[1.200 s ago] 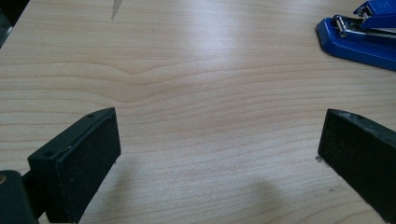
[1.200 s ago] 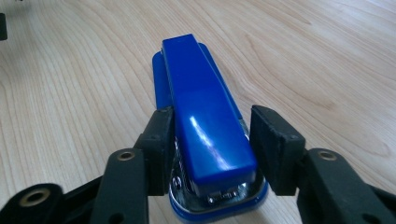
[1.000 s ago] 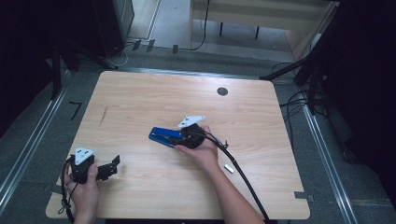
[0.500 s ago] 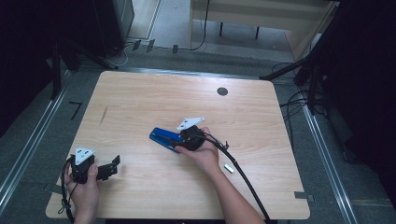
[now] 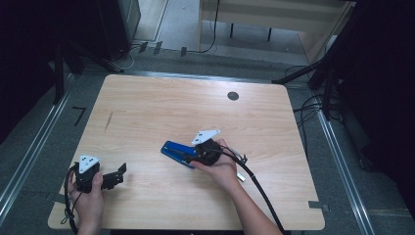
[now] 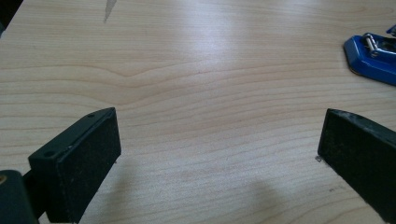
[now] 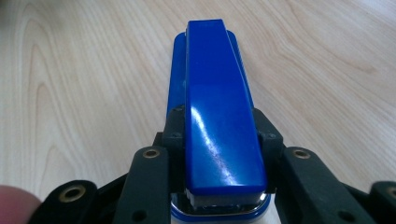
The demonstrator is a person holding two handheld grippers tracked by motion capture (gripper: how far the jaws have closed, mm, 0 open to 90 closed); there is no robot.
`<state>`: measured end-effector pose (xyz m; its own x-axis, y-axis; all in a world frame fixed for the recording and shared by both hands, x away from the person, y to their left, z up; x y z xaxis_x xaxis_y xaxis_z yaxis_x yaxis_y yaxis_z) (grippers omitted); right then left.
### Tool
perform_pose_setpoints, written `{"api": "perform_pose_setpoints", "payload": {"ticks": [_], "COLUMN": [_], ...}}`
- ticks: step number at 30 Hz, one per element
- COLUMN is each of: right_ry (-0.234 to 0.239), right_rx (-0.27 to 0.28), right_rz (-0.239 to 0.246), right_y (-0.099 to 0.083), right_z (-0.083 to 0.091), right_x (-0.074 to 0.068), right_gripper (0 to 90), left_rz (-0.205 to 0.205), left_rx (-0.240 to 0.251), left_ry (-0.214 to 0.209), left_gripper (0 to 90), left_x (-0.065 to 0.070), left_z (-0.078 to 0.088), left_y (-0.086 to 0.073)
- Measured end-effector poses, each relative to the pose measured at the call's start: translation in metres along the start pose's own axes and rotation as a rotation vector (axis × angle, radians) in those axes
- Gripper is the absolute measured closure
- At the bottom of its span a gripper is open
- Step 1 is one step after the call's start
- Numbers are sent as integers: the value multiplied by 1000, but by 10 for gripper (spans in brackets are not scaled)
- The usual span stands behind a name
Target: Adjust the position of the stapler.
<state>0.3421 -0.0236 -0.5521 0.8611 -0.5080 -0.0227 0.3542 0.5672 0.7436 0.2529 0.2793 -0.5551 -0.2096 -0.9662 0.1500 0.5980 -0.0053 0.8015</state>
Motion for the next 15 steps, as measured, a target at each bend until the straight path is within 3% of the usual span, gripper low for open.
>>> {"api": "perform_pose_setpoints", "payload": {"ticks": [7, 15], "right_ry": [7, 15], "right_rx": [11, 14], "right_rz": [29, 56], "right_y": [-9, -16], "right_z": [11, 20], "right_x": [-6, -10], "right_gripper": [670, 670], "left_rz": [-3, -33], "left_rx": [14, 28], "left_ry": [-1, -47], "left_gripper": [0, 0], "left_x": [1, 12], "left_z": [1, 0], "left_y": [0, 1]}}
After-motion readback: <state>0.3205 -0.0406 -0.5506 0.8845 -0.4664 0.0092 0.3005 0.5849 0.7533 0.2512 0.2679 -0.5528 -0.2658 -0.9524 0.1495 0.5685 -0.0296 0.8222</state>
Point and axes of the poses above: each handheld gripper's, and its own axes: z roughly backward along the jaws, y roughly out of its top, x roughly to its right, the point moved 5 cm from there along -z, roughly forward along the jaws, and after that the axes turned 6 degrees about -y, right-handed, at the moved point
